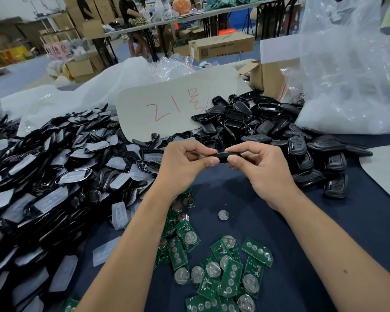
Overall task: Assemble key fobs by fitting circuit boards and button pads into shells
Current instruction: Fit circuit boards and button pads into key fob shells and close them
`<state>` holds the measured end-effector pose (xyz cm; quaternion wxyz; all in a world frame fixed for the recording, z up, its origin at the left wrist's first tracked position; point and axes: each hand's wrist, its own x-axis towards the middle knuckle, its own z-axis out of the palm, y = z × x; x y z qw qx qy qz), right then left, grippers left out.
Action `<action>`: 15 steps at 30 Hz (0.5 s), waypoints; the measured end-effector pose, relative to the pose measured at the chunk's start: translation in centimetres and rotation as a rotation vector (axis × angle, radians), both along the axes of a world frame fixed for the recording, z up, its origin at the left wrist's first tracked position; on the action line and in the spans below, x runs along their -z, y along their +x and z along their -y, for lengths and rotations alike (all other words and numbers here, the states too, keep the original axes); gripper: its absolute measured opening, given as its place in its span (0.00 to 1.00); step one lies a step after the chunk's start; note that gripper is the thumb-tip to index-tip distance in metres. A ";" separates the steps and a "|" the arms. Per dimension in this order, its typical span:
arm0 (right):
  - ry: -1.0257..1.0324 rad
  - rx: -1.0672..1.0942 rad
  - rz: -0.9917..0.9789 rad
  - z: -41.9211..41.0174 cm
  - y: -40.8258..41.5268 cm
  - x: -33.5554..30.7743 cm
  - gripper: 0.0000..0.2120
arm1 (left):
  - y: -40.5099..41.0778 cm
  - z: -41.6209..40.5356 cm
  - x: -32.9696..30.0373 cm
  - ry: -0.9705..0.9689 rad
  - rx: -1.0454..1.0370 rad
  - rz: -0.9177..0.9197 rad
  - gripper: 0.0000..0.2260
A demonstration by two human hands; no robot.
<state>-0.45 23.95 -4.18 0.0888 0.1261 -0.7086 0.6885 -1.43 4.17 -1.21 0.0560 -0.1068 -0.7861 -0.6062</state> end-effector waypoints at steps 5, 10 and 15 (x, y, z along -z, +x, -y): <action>0.237 0.072 -0.182 0.2 0.2 -0.4 0.11 | 0.0 0.0 0.5 -0.140 0.001 -0.055 0.09; 0.285 0.048 -0.181 0.3 0.1 -0.2 0.09 | 0.3 -0.9 0.6 -0.265 -0.022 -0.186 0.11; 0.269 0.029 -0.213 0.1 0.0 -0.1 0.09 | 0.4 -1.0 0.3 -0.255 -0.027 -0.204 0.19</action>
